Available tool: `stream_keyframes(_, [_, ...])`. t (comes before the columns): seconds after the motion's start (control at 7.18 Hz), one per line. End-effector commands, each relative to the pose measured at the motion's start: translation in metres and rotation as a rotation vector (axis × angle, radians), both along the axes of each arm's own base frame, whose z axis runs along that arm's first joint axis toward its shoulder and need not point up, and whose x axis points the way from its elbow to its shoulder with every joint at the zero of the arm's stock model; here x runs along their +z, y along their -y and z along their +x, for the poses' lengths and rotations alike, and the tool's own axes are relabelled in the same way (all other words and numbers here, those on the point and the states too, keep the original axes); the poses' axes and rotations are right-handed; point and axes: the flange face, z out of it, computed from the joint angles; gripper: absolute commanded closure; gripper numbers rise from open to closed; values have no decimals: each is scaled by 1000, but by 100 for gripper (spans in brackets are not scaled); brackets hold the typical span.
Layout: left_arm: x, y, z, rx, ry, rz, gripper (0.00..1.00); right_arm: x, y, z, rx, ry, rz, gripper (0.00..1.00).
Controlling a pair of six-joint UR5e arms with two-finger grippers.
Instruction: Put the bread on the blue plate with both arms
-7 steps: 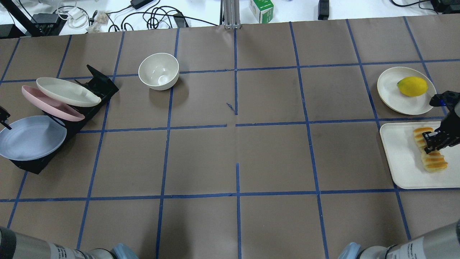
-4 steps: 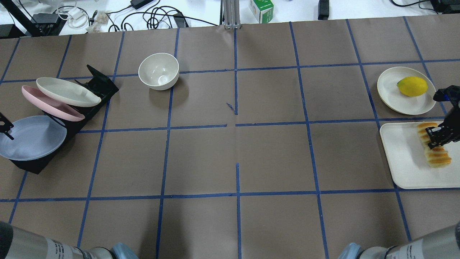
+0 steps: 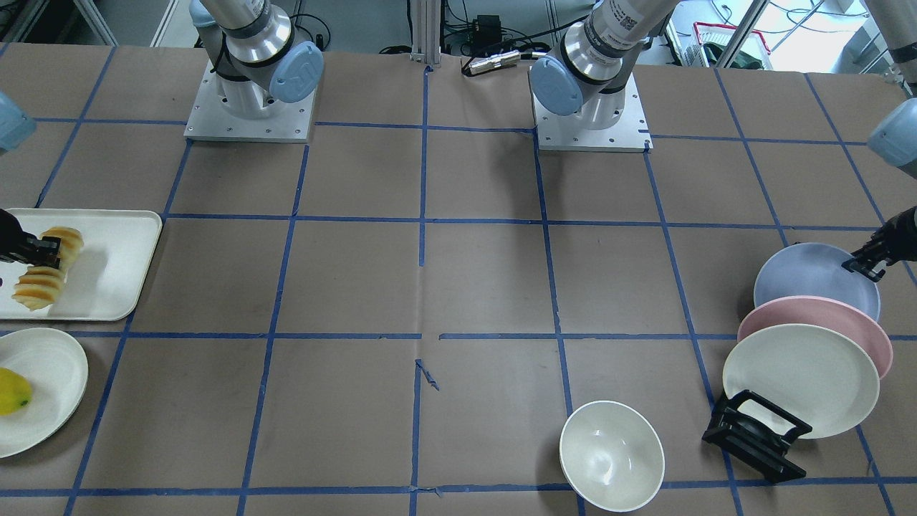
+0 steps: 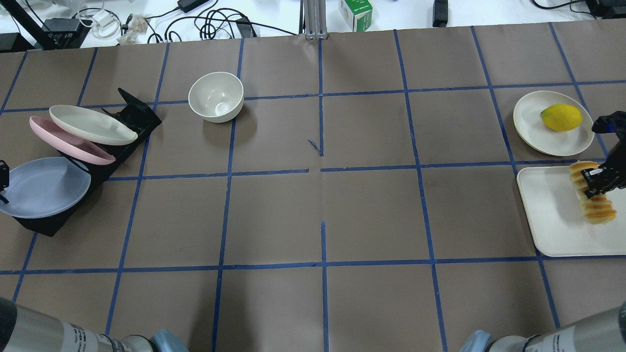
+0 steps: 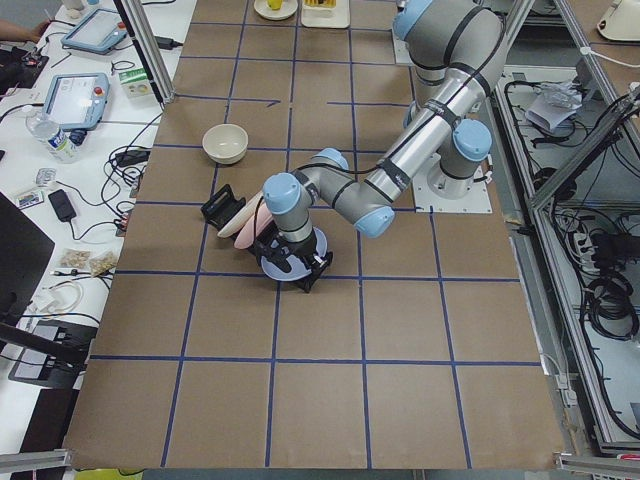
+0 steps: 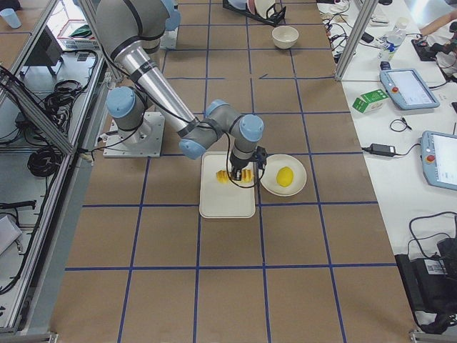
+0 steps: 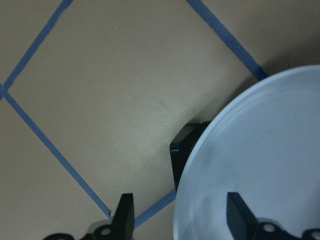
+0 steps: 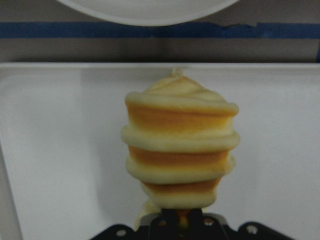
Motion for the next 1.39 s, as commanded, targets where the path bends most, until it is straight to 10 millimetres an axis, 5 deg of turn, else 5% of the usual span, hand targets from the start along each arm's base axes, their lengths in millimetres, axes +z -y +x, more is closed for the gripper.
stream_keyframes(0.0, [7,-3,10,9,9,-6,100,9,0,-1,1,-16,-9,95])
stream_keyframes(0.28, [29,-8,11,-5,31,-17,100,30,8,19,39,-44,-36,95])
stream_keyframes(0.56, [90,-20,21,-15,99,20,100,53,5,26,52,-71,-44,95])
stream_keyframes(0.84, [155,-34,11,-43,88,64,100,76,14,57,106,-79,-43,93])
stream_keyframes(0.97, [192,-42,-7,-161,35,101,100,86,15,60,110,-72,-37,93])
stream_keyframes(1.25, [229,-49,-56,-211,-53,42,100,99,19,60,67,-62,-23,92])
